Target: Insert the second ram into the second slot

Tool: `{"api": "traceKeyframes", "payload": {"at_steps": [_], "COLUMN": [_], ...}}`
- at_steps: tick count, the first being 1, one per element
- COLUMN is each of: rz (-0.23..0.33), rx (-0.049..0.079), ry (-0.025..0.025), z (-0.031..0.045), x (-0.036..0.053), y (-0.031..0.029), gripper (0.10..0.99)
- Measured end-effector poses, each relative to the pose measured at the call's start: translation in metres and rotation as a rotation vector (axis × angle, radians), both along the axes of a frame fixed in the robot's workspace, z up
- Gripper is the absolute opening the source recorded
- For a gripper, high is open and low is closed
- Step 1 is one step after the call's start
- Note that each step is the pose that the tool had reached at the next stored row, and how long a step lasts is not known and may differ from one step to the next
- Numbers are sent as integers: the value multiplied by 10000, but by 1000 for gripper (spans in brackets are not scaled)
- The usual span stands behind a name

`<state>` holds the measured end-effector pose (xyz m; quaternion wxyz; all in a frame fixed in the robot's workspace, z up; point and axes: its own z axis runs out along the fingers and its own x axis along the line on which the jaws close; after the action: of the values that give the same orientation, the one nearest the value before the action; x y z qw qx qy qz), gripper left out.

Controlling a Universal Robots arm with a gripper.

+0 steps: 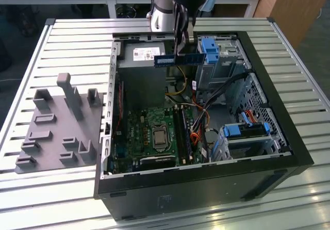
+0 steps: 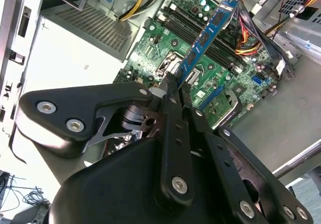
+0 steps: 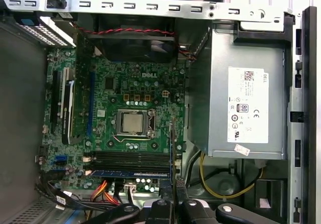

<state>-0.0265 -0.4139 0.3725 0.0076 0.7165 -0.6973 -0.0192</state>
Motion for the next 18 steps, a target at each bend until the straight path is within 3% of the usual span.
{"api": "traceKeyframes", "payload": {"at_steps": [18], "rz": [0], "rx": [-1], "ry": [0], "z": [0], "x": [0], "y": [-116], "gripper": [137]}}
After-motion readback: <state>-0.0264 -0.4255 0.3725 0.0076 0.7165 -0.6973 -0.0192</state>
